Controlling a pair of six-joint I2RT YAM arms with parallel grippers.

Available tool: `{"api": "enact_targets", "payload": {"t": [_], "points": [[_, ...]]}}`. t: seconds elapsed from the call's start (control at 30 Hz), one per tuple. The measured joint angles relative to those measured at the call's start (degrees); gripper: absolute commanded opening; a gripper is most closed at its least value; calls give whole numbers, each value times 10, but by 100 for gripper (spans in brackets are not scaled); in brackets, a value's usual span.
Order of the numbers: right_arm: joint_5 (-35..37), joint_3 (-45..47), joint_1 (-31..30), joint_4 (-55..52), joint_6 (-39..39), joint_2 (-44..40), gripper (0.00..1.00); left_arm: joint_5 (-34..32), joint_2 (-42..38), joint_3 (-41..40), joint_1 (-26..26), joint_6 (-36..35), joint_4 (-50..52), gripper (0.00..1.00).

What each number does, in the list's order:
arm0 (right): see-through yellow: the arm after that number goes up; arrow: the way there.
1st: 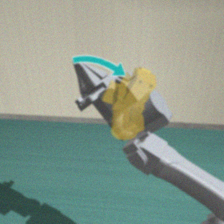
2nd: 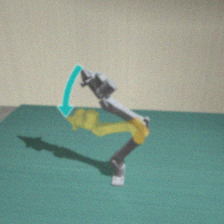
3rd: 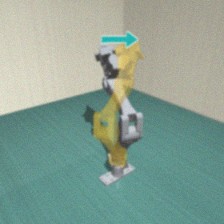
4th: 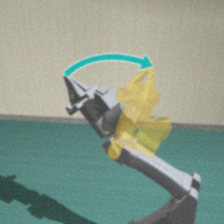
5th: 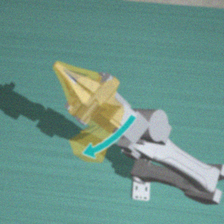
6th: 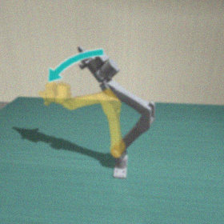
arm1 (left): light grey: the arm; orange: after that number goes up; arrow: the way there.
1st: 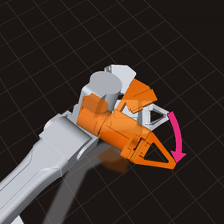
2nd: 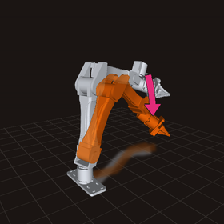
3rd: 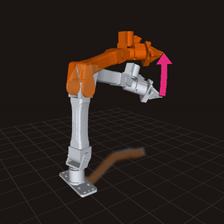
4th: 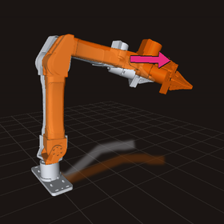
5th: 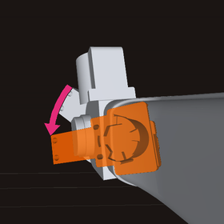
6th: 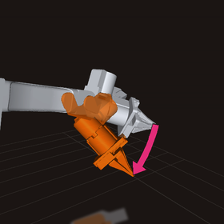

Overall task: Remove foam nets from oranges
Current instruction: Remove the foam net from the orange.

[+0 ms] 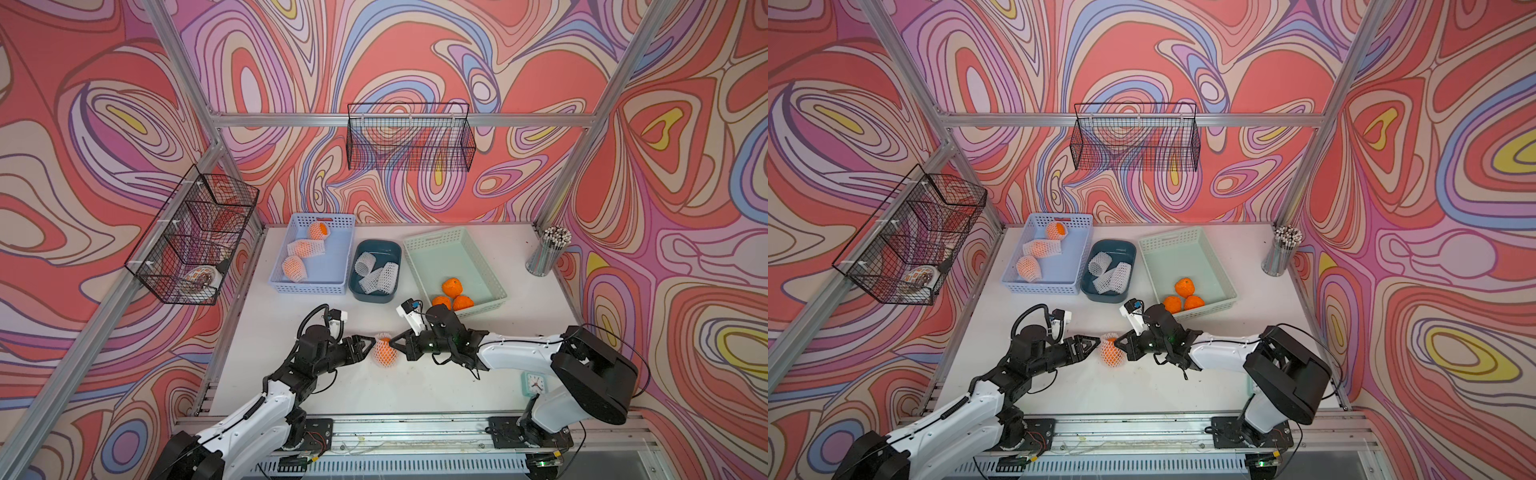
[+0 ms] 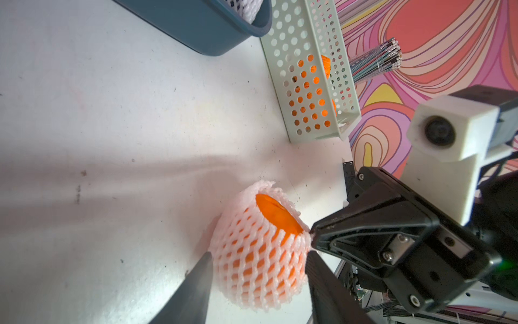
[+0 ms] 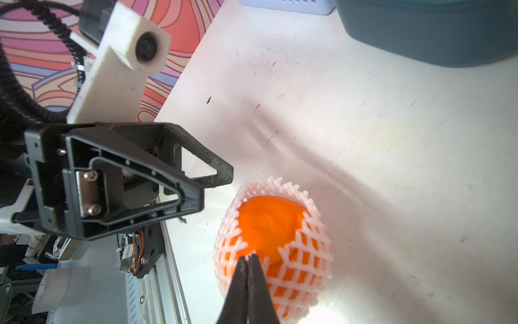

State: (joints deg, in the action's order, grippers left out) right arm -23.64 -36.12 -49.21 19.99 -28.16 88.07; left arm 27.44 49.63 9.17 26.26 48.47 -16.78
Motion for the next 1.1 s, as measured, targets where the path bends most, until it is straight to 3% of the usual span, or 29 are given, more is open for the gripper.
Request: {"api": "enact_targets", "payload": {"t": [0.43,0.77,1.1], "points": [[3,11,-4,-9,10,-31,0,43,3,-21,1,-25,-75,70],[5,14,-4,-14,15,-32,0,-5,31,-21,78,-80,-76,74],[16,37,-4,-17,16,-57,0,-34,68,-23,100,-97,-100,73]]}}
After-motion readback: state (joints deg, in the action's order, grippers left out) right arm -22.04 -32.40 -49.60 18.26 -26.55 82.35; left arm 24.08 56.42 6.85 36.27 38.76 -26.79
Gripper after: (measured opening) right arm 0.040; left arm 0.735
